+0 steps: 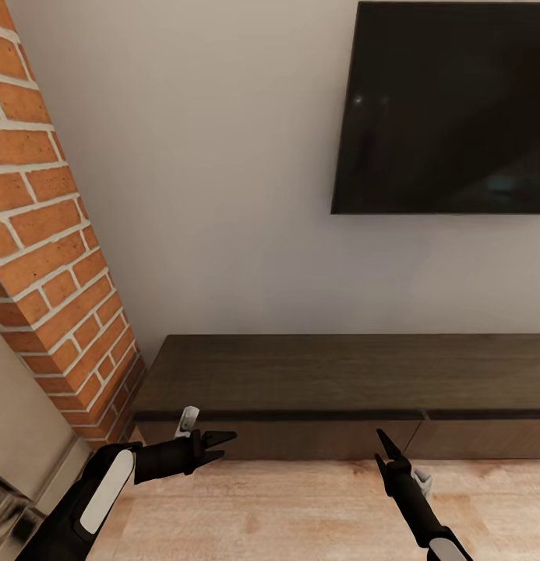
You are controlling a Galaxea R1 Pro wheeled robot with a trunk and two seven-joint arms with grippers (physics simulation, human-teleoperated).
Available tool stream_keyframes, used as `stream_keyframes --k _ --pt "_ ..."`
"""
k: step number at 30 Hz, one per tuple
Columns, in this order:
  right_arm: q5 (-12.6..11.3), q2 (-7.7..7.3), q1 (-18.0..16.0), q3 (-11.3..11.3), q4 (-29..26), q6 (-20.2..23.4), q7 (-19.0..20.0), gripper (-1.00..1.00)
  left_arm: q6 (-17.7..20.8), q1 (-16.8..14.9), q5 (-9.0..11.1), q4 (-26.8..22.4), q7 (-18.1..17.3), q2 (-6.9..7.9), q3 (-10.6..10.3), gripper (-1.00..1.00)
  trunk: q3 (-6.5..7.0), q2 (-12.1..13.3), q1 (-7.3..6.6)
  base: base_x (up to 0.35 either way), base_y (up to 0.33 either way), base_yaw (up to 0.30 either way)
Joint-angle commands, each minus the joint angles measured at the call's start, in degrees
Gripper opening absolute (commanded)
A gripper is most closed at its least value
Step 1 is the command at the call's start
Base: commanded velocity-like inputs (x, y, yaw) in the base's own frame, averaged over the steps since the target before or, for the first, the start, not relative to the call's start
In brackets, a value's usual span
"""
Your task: Place each of the two pumpkins and all three candles from the living room inside a cabinet in the living room (use any cabinet), then make sure every cabinet is closed, and position the cauldron so it is next to a table in the living room.
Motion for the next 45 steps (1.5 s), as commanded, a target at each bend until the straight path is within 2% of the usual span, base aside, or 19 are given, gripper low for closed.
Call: stream_keyframes --k 1,8,16,18,21,24,45 --pt "-0.5 0.00 0.0 -0.1 0.1 0.6 0.2 1.00 0.2 0.0 0.0 0.0 -0.1 0.02 -0.1 1.00 -0.05 0.0 -0.01 0.000 0.000 0.000" --pt "-0.5 0.00 0.0 -0.1 0.0 0.6 0.2 1.00 0.2 0.0 0.0 -0.1 -0.2 0.05 -0.1 1.00 -0.05 0.0 -0.01 0.000 0.000 0.000" --pt "-0.6 0.00 0.0 -0.1 -0.3 0.6 0.4 1.00 0.2 0.0 1.4 -0.2 -0.6 0.03 -0.2 1.00 -1.49 -3.2 1.75 0.000 0.000 0.000" --pt "-0.6 0.00 0.0 0.0 -0.4 0.7 0.9 1.00 0.2 0.0 1.5 -0.2 -2.7 0.00 -0.4 1.00 -1.84 -4.0 2.19 0.000 0.000 0.000" --pt "-0.6 0.00 0.0 0.0 -0.4 0.9 3.0 1.00 0.2 0.0 1.4 -0.2 -6.7 0.10 -2.1 1.00 -2.38 -5.2 2.85 0.000 0.000 0.000" --pt "-0.6 -0.03 0.0 0.0 -0.4 1.0 4.6 1.00 0.2 0.0 1.4 -0.1 -8.4 0.69 -3.3 1.00 -2.92 -6.4 3.51 0.000 0.000 0.000" --pt "-0.6 -0.09 0.0 0.0 -0.5 1.1 6.4 1.00 0.2 0.0 1.5 -0.1 -9.1 1.13 -3.9 1.00 -6.69 -14.9 8.12 0.000 0.000 0.000"
